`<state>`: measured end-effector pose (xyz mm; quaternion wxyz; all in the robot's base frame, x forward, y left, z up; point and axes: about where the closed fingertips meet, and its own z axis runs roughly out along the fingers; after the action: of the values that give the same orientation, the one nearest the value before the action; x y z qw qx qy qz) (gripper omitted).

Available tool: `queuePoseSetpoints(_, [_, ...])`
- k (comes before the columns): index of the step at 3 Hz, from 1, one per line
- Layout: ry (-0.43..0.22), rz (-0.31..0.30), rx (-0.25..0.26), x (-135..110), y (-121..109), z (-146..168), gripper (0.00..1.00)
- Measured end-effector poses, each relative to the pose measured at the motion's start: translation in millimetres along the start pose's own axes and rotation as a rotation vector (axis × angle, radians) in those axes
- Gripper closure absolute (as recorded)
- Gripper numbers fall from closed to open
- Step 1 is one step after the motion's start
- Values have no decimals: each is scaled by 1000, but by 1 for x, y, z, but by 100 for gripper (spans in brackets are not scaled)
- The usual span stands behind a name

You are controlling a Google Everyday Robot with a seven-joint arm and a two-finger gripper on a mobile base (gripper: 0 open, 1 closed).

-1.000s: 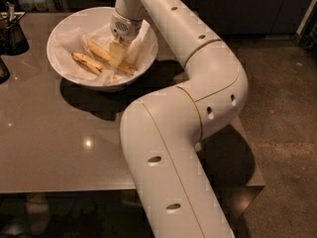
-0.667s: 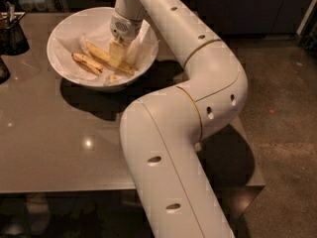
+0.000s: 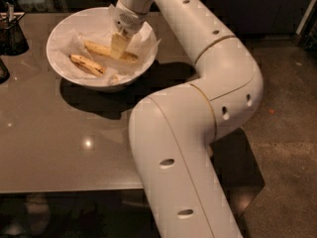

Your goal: Pick banana from white bowl

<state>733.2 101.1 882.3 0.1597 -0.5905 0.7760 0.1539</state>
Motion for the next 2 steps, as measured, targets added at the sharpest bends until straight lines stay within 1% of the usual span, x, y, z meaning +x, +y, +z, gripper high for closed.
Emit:
queuePoseSetpoints(1, [-43, -13, 11, 0, 6, -26, 100])
queuePoseSetpoints(2, [-53, -13, 19, -5, 3, -21, 100])
